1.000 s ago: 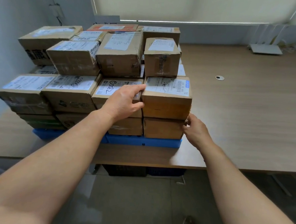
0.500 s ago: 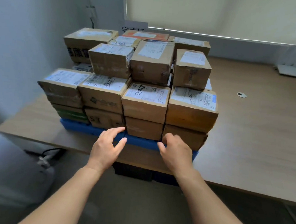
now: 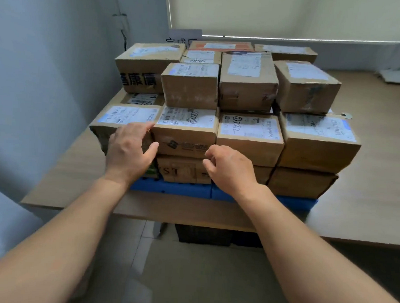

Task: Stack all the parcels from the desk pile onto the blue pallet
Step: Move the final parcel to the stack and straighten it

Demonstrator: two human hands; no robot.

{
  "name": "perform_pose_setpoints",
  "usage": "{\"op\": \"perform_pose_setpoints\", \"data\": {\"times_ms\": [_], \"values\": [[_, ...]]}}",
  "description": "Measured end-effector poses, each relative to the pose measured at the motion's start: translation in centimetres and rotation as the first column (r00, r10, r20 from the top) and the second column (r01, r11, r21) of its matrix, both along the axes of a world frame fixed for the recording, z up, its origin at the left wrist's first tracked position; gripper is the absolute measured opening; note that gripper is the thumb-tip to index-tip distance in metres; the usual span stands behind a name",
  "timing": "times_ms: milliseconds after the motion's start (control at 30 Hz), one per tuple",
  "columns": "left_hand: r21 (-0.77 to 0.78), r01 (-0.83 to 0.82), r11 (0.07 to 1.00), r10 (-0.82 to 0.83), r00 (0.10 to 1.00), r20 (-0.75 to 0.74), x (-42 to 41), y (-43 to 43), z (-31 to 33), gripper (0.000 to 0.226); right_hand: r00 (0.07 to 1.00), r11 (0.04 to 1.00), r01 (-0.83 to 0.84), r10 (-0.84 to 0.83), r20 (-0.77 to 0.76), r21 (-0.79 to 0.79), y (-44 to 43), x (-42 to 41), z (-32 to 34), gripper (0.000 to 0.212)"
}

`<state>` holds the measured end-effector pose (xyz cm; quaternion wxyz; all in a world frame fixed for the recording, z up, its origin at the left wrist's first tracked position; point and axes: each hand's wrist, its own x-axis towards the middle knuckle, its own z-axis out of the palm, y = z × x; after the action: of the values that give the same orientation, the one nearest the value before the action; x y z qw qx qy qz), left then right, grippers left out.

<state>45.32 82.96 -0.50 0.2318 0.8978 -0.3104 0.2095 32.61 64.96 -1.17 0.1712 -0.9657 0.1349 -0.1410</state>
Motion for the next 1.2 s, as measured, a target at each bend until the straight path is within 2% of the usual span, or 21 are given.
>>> {"op": "perform_pose_setpoints", "data": {"times_ms": [133,200,267,433,567,733,800,900,967,1033,1100,1133,1200], "values": [[0.362,0.132,0.923,-0.134,0.991,-0.020,4.8,0.9,1.2,0.067,0.993,0.994,0.108,-0.107,-0.054,0.017,2.4,1.7,-0.7,0.023],[0.458,0.181,0.870,-0.179,0.983,-0.049,6.3,0.5,1.7,0.069,0.986,0.987,0.155,-0.152,-0.074,0.040,3.6,2.4,-0.9,0.022],[0.491,0.225,0.842,-0.213,0.974,-0.081,7.3,0.0,1.8,0.068,0.980,0.982,0.183,-0.179,-0.087,0.039,4.3,2.7,-1.2,0.022],[0.308,0.340,0.889,-0.335,0.939,-0.071,8.3,-0.1,1.5,0.054,0.969,0.971,0.237,-0.234,-0.079,0.027,4.8,3.4,-1.4,0.025],[0.225,0.405,0.886,-0.406,0.913,-0.045,8.2,0.1,1.6,0.039,0.962,0.963,0.269,-0.267,-0.047,0.021,5.0,3.9,-1.2,0.029],[0.146,0.434,0.889,-0.434,0.900,-0.037,7.6,1.1,1.2,0.040,0.965,0.967,0.256,-0.255,-0.065,0.009,6.0,4.6,-1.5,0.028],[-0.020,0.429,0.903,-0.428,0.903,0.032,6.3,2.6,0.3,0.042,0.965,0.970,0.241,-0.237,-0.111,0.021,6.7,4.8,-2.4,0.028],[-0.307,0.353,0.884,-0.323,0.935,0.145,4.5,6.1,-3.0,0.032,0.958,0.975,0.217,-0.203,-0.203,0.046,8.0,5.4,-4.2,0.027],[-0.394,0.240,0.887,-0.237,0.970,0.056,4.0,8.3,-5.9,0.028,0.951,0.980,0.191,-0.171,-0.257,0.054,8.6,6.1,-5.4,0.024],[-0.416,0.024,0.909,-0.113,0.975,-0.190,4.7,9.3,-8.3,0.033,0.950,0.980,0.172,-0.137,-0.280,0.103,9.0,6.8,-6.6,0.021],[-0.380,-0.175,0.908,-0.019,0.890,-0.456,6.0,9.4,-9.6,0.051,0.952,0.980,0.154,-0.113,-0.284,0.129,9.4,7.7,-7.5,0.020],[-0.383,-0.218,0.898,-0.033,0.834,-0.552,6.7,9.3,-9.8,0.062,0.952,0.982,0.148,-0.110,-0.287,0.117,9.5,8.2,-7.8,0.021],[-0.455,-0.207,0.866,-0.165,0.741,-0.651,7.8,8.8,-10.1,0.074,0.953,0.984,0.148,-0.115,-0.282,0.098,9.7,9.0,-8.1,0.024]]}}
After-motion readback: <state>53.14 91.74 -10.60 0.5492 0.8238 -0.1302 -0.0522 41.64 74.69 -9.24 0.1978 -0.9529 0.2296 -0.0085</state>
